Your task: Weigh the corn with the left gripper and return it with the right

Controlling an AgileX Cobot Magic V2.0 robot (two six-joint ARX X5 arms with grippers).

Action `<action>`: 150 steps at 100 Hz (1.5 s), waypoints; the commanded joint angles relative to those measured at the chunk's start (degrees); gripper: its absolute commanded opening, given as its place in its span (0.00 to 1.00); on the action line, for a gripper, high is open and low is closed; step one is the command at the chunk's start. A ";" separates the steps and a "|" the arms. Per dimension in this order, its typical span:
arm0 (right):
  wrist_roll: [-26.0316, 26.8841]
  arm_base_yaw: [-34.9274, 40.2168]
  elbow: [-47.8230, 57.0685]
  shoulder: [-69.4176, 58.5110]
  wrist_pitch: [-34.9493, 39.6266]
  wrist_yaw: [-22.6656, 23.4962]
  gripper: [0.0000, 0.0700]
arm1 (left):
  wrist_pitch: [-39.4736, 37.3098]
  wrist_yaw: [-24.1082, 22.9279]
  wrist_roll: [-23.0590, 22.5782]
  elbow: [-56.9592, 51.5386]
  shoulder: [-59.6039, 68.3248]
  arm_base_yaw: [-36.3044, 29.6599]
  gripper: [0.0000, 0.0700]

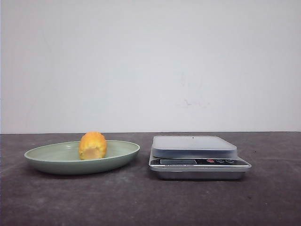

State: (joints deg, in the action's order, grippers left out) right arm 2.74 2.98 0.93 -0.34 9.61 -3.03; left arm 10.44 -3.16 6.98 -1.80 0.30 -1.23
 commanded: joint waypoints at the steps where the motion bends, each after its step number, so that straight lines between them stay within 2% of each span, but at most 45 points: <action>1: 0.24 -0.02 -0.33 0.11 -0.59 0.02 0.02 | 0.26 -0.02 -0.48 1.01 -0.11 0.11 0.00; 105: 0.26 0.00 -0.33 0.11 -0.59 0.04 0.02 | 0.26 -0.02 -0.48 1.01 -0.11 0.11 0.00; 150: 3.28 0.26 -0.33 0.11 0.26 0.26 0.02 | -0.26 0.00 -0.20 1.01 -0.11 0.11 0.00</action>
State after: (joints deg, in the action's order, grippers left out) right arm 4.01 3.05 0.93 -0.34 9.69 -2.92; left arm 10.44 -3.16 6.98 -1.80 0.30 -1.23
